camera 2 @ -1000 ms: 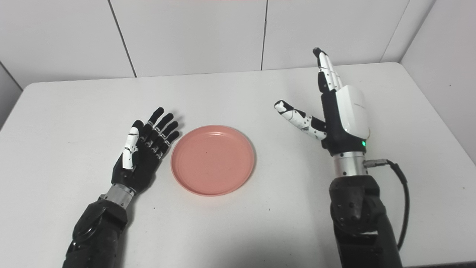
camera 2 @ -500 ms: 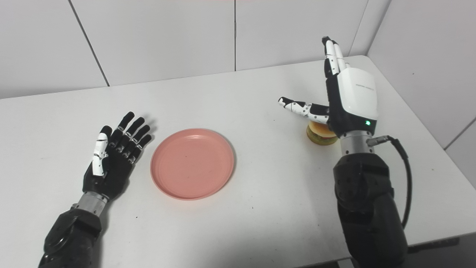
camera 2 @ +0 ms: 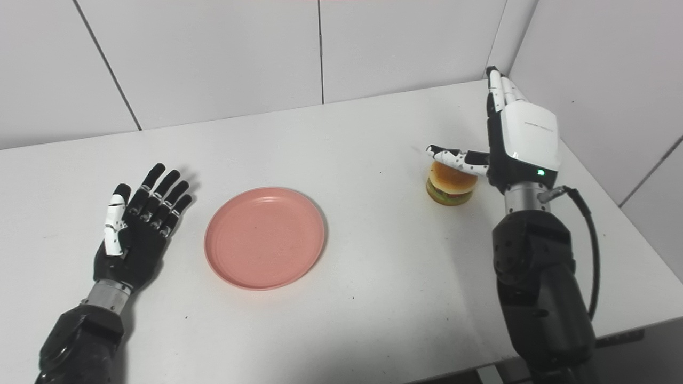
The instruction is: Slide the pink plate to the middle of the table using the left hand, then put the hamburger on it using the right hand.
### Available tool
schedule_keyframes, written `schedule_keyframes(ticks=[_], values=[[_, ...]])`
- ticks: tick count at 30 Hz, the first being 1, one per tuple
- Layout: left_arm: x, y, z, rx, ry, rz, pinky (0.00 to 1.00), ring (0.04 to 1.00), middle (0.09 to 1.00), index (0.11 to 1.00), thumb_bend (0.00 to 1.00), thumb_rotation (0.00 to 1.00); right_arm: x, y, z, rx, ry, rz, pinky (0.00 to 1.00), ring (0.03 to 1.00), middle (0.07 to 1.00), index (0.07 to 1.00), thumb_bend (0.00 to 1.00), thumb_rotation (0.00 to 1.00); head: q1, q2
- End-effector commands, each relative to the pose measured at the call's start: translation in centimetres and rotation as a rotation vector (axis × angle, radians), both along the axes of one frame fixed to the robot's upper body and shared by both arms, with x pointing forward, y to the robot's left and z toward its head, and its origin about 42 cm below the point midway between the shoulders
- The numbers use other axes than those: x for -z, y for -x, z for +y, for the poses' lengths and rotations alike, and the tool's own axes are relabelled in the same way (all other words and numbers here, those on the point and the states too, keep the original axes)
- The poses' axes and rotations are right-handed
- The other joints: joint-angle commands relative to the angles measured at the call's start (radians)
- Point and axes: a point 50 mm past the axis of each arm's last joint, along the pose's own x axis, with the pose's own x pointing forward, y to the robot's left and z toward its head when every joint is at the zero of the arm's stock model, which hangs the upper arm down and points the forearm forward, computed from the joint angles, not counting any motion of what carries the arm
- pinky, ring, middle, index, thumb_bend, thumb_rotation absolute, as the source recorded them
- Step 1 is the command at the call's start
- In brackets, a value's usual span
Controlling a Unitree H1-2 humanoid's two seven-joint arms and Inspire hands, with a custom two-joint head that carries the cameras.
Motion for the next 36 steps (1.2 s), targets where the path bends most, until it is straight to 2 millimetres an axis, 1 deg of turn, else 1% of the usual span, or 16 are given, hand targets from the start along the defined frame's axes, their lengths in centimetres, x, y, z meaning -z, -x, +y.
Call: schedule_keyframes(ticks=[1,4,7,8,11,16,24,26,28,32,36], values=[[4.3,2.2,1.5,-0.03,-0.011,0.17,0.96,0.932,0.93,0.922,0.36,1.0,-1.0,-0.2,-0.8,0.021,0.019,-0.036,0.88,0.961,0.986,1.0,1.0,0.64,0.0,-0.001],[4.3,2.2,1.5,-0.027,-0.006,0.17,0.96,0.934,0.93,0.921,0.35,1.0,-0.5,-0.6,-1.0,0.018,0.017,-0.009,0.88,0.95,0.987,1.0,1.0,0.67,0.0,-0.001],[4.2,2.3,1.6,-0.027,-0.017,0.165,0.96,0.935,0.932,0.921,0.35,1.0,0.1,-1.1,-1.0,0.012,-0.038,0.032,0.87,0.941,0.984,1.0,1.0,0.69,-0.004,0.004],[4.2,2.3,1.6,-0.027,-0.019,0.165,0.96,0.935,0.932,0.921,0.36,1.0,0.3,-1.2,-1.0,0.009,-0.054,0.039,0.83,0.932,0.985,1.0,1.0,0.69,-0.004,0.004],[4.1,2.3,1.7,-0.017,0.007,0.168,0.97,0.939,0.937,0.929,0.36,1.0,1.1,-1.8,-0.9,-0.009,-0.08,0.042,0.78,0.91,0.975,1.0,1.0,0.68,-0.007,0.006],[4.0,2.3,1.9,-0.015,0.002,0.167,0.97,0.939,0.938,0.931,0.36,1.0,2.0,-2.5,-0.4,-0.028,-0.136,0.061,0.81,0.932,0.982,1.0,1.0,0.65,-0.017,0.01],[3.9,2.3,1.9,-0.025,-0.002,0.176,0.96,0.928,0.929,0.922,0.36,1.0,3.2,-3.5,-0.3,-0.027,-0.17,0.114,0.76,0.92,0.994,1.0,1.0,0.66,-0.018,0.014],[3.9,2.2,2.0,-0.027,-0.006,0.177,0.96,0.93,0.93,0.923,0.36,1.0,3.5,-3.7,-0.4,-0.023,-0.176,0.124,0.74,0.916,0.993,1.0,1.0,0.65,-0.022,0.018],[3.9,2.2,2.1,-0.028,-0.008,0.178,0.96,0.932,0.932,0.926,0.36,1.0,3.7,-3.9,-0.4,-0.019,-0.178,0.13,0.7,0.901,0.989,1.0,1.0,0.64,-0.022,0.018],[3.9,2.2,2.1,-0.029,-0.012,0.176,0.96,0.934,0.933,0.925,0.36,1.0,3.9,-4.2,-0.5,-0.015,-0.165,0.136,0.68,0.89,0.985,1.0,1.0,0.63,-0.023,0.02],[3.8,2.3,2.1,-0.026,-0.011,0.174,0.96,0.935,0.934,0.924,0.37,1.0,4.1,-4.5,-0.6,-0.011,-0.164,0.14,0.65,0.869,0.979,1.0,1.0,0.61,-0.023,0.026]])
